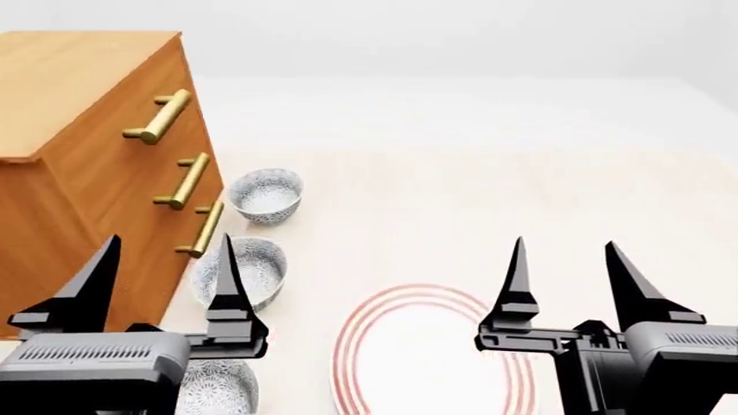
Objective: Put the bowl in the middle on the plate.
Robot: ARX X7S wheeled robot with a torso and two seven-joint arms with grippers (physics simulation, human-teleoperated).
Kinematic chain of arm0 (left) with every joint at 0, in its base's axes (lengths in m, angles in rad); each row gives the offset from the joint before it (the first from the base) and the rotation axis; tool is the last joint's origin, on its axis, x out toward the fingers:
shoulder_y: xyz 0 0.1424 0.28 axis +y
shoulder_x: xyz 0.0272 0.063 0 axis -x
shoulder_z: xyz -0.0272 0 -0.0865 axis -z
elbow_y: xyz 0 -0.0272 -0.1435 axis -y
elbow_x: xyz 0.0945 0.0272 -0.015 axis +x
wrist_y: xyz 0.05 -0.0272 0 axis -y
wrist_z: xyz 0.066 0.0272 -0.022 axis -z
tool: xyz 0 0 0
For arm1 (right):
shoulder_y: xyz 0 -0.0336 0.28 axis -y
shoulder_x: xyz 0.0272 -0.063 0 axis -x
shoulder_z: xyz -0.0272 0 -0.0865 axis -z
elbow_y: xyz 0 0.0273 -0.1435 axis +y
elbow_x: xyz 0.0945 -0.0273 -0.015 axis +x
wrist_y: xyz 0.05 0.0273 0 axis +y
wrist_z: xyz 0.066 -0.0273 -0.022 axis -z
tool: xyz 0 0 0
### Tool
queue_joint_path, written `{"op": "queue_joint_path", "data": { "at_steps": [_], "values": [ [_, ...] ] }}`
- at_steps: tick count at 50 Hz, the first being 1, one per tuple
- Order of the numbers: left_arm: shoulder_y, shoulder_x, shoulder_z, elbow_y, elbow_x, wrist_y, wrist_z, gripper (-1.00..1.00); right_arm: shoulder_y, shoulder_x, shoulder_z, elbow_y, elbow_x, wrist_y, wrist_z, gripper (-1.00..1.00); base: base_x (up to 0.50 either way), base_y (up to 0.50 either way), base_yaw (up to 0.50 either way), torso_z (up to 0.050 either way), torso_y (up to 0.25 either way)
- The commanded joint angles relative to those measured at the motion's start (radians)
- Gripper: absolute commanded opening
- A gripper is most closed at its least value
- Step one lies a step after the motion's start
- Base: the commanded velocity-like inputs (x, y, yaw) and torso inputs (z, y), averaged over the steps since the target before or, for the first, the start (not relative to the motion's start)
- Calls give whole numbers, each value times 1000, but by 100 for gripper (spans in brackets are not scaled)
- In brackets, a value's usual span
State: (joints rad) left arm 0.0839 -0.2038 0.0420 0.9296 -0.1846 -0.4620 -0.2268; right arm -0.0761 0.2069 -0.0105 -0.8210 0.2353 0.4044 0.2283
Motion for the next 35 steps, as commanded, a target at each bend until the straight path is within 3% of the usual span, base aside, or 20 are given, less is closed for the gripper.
{"op": "queue_joint_path", "data": {
  "at_steps": [1,24,35],
  "values": [
    [1,-9,3,6,-7,0,-9,100,-2,15,-9,-1,13,-4,14,100,0,500,0,0,0],
    [0,-30,21,12,-16,3,-32,100,-6,36,-24,12,30,-29,33,100,0,500,0,0,0],
    [-1,-38,26,14,-18,8,-45,100,-6,47,-26,6,43,-36,41,100,0,0,0,0,0]
  ]
}}
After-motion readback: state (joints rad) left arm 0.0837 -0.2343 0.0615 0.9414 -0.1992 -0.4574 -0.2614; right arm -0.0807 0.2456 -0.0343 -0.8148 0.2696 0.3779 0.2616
